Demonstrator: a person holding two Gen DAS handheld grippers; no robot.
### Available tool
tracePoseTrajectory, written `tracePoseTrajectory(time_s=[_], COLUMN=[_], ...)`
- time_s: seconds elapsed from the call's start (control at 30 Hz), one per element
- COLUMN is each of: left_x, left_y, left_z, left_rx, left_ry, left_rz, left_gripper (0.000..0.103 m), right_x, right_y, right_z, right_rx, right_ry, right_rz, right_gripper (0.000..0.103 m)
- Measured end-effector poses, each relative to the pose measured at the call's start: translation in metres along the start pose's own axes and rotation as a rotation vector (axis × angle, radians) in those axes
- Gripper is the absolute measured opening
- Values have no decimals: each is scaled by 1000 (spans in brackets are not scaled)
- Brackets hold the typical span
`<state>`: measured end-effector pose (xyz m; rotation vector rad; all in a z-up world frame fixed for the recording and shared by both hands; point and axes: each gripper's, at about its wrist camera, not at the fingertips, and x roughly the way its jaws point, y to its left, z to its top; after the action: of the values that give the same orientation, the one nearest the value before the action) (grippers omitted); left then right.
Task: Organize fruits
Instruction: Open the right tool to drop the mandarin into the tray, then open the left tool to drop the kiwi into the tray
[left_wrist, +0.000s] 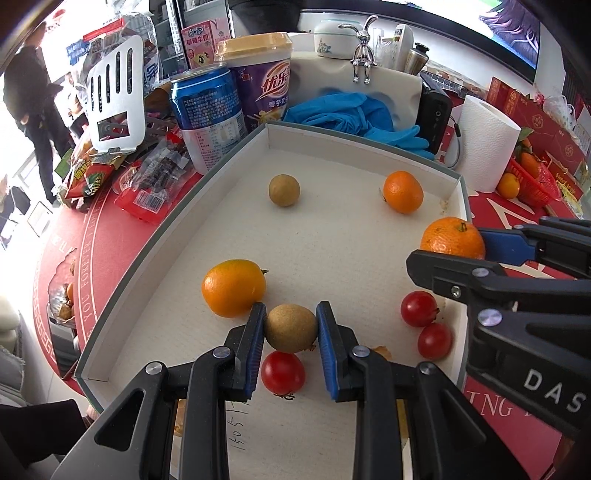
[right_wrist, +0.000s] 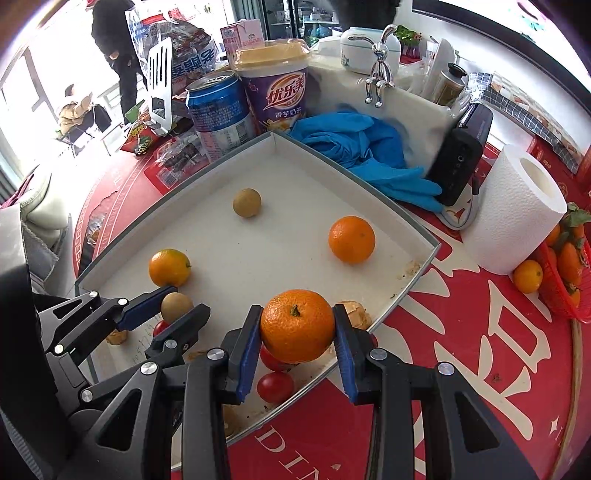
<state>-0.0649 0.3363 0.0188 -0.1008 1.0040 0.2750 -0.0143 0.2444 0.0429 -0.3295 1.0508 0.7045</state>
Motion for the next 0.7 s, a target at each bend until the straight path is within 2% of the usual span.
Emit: tracePoseTrajectory(time_s=[0.6, 0.67, 0.7], left_x=[6, 5, 4], left_y=[-2, -2, -1], left_z=[-3, -4, -4], left_rx=[8, 6, 2], left_ry=[20, 19, 12], left_rz=[4, -5, -3], left_gripper=[32, 45, 62], right_x=[5, 5, 4], right_y=[-1, 0, -1], right_z=[5, 5, 6], right_rx=[5, 3, 6], right_ry=[8, 9, 12], right_rz=[13, 24, 28], right_gripper=[38, 38, 38])
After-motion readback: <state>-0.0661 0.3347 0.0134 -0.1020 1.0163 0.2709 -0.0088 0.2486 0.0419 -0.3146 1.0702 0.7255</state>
